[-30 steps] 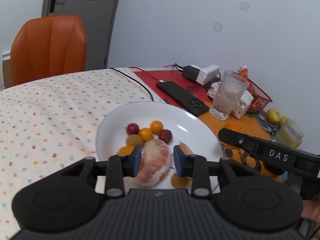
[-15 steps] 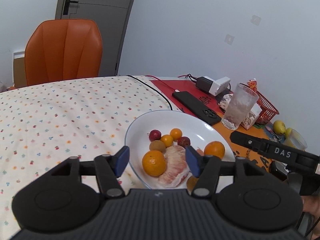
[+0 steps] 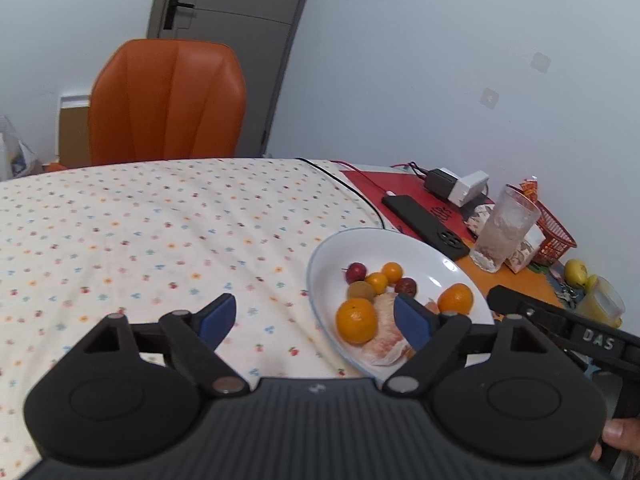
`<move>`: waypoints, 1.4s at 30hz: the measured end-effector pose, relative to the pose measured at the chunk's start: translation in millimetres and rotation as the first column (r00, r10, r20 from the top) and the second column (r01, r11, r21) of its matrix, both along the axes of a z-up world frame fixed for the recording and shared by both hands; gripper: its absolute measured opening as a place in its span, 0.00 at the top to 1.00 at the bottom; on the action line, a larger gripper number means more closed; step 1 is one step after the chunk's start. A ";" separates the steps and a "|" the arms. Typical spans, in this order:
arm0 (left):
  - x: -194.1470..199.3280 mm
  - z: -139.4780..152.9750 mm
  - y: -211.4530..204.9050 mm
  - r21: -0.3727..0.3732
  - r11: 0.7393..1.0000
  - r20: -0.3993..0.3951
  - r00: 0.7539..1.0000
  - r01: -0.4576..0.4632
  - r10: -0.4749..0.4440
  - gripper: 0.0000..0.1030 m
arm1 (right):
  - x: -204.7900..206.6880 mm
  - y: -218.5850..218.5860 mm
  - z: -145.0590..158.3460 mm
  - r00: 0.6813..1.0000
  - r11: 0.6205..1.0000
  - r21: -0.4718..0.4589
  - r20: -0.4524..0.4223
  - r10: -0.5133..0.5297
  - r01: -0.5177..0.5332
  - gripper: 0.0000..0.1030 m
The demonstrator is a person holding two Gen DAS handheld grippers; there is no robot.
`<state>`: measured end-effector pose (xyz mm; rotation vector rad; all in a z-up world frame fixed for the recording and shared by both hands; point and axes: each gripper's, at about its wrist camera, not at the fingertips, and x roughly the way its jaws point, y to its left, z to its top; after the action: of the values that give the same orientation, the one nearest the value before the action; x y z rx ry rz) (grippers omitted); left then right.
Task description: Organize fruits
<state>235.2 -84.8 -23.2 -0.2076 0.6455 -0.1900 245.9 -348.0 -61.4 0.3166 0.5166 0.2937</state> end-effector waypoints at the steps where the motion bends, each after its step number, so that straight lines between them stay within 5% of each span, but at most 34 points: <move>1: -3.2 1.4 2.6 0.005 1.000 0.005 1.000 -0.008 0.008 0.16 | -2.0 1.7 1.2 1.000 1.000 0.001 0.002 0.001 -0.001 0.29; 14: -49.4 14.5 38.2 0.037 0.993 0.045 0.993 -0.115 0.113 0.02 | -34.4 26.3 14.7 0.998 0.999 -0.002 0.046 0.036 -0.036 0.00; 42: -155.8 35.8 73.5 0.043 0.979 0.140 0.972 -0.197 0.189 0.00 | -111.4 54.0 39.7 0.991 0.994 0.013 0.078 0.105 -0.106 0.00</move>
<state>79.4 -11.3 12.6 -0.1997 0.4913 0.0021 134.6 -294.0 -21.7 0.2938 0.4552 0.4120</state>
